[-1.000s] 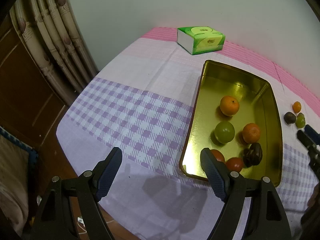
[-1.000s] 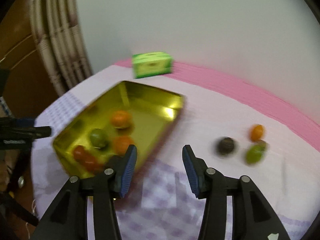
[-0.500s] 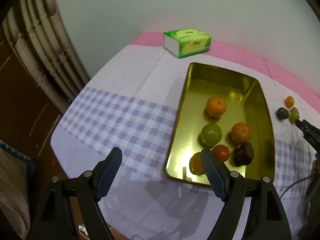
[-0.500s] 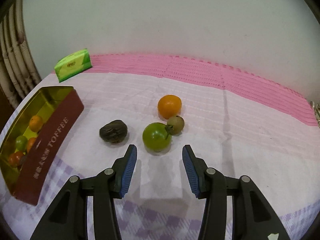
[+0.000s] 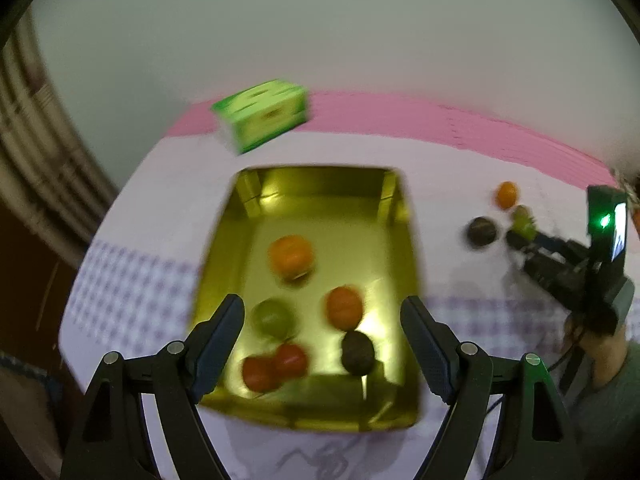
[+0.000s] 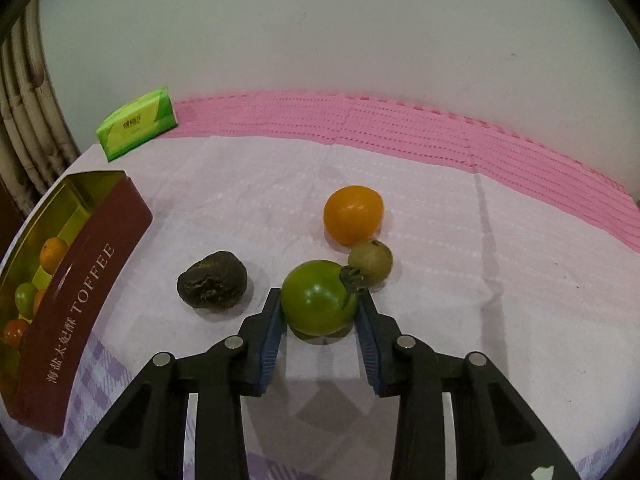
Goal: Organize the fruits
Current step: 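Grasp the green tomato with the right tool while the left tool moves toward the dark avocado, then grasp the dark avocado with the left tool and lift it over the tray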
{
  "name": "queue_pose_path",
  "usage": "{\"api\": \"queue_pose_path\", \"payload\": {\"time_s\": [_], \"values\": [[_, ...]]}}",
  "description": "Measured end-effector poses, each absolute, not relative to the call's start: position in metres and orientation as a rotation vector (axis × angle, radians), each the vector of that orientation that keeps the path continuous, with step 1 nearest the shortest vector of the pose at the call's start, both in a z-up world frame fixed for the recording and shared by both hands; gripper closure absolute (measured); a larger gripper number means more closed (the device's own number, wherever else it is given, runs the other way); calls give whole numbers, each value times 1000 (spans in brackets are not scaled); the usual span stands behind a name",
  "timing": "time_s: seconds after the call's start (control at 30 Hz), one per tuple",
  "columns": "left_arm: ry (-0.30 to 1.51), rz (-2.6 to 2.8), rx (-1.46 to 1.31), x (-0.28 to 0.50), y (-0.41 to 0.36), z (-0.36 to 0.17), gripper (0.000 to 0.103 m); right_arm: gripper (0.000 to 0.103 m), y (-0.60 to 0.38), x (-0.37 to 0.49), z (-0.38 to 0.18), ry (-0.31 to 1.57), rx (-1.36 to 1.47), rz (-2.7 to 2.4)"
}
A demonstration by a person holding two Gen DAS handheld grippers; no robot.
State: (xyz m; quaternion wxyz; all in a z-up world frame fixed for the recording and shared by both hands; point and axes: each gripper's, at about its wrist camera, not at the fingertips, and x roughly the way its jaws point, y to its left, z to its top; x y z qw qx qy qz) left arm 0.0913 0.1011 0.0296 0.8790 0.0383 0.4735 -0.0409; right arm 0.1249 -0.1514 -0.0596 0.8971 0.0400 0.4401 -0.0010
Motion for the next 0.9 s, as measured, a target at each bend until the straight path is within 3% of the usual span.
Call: {"api": "queue_pose_path", "payload": {"time_s": [0.5, 0.9], "values": [[1073, -305, 145, 161, -37, -12, 22, 70, -230, 70, -57, 897, 51, -199], [1176, -295, 165, 193, -64, -51, 40, 70, -249, 70, -61, 918, 141, -192]]}}
